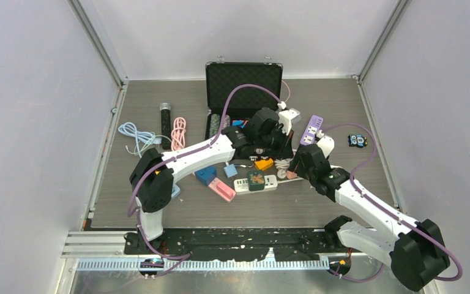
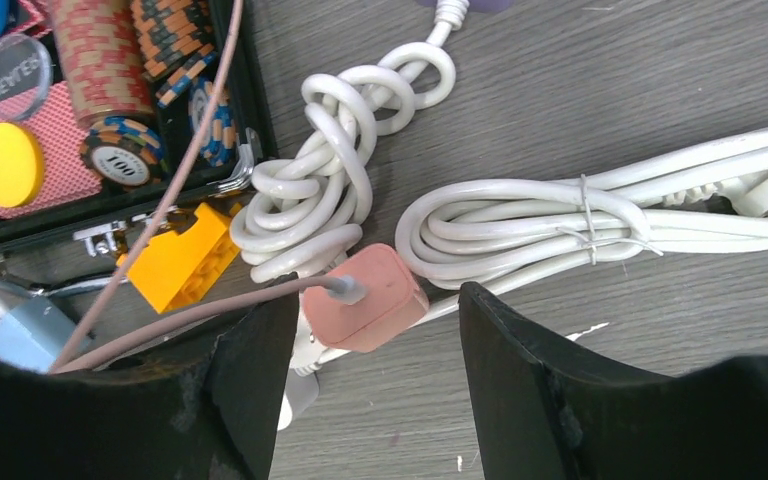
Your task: Insert the plug
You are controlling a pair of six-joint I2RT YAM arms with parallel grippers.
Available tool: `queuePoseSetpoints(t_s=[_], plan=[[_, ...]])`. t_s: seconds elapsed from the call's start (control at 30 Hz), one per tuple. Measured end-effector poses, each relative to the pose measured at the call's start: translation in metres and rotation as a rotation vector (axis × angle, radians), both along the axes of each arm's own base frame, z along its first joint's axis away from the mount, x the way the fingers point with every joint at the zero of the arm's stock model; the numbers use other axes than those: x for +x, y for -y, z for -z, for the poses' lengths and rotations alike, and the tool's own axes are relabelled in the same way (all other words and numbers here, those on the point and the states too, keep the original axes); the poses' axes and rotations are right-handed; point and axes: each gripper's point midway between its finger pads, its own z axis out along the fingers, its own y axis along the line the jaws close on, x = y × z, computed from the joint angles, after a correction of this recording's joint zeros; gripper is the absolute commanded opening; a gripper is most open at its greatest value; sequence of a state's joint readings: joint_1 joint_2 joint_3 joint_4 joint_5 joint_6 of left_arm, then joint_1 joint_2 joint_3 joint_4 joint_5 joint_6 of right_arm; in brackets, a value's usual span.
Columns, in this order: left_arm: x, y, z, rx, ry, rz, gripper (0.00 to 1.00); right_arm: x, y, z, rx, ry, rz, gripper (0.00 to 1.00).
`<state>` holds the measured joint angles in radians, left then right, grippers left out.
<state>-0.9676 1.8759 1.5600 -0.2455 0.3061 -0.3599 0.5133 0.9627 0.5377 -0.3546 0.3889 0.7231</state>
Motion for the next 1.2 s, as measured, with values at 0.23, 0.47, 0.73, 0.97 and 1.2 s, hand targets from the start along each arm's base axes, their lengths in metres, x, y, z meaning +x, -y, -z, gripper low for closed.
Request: queuePoseSetpoints(t_s=[0.23,0.47,0.73,0.97,1.2], plan=[[-0.003,-0.004,-0.009,-0.023,-0.036,-0.02,0.0,0.003,-0.004,0.012,-0.013,-0.044,0.033,0.55],[-0.005,-0.006,-0.007,-0.021,-0.05,-0.027,0.0,0.002,-0.009,0.011,-0.016,-0.046,0.033,0.53],[-0.003,-0.011,-0.011,-0.023,-0.051,-0.038,0.0,0.003,-0.01,0.014,-0.051,-0.069,0.014,0.73],[-0.002,-0.012,-0.01,-0.025,-0.068,-0.048,0.0,0.007,-0.017,0.015,-0.061,-0.079,-0.016,0.66],[-0.003,-0.015,-0.008,-0.015,-0.079,-0.049,0.0,0.007,-0.017,0.016,-0.096,-0.079,-0.048,0.75]])
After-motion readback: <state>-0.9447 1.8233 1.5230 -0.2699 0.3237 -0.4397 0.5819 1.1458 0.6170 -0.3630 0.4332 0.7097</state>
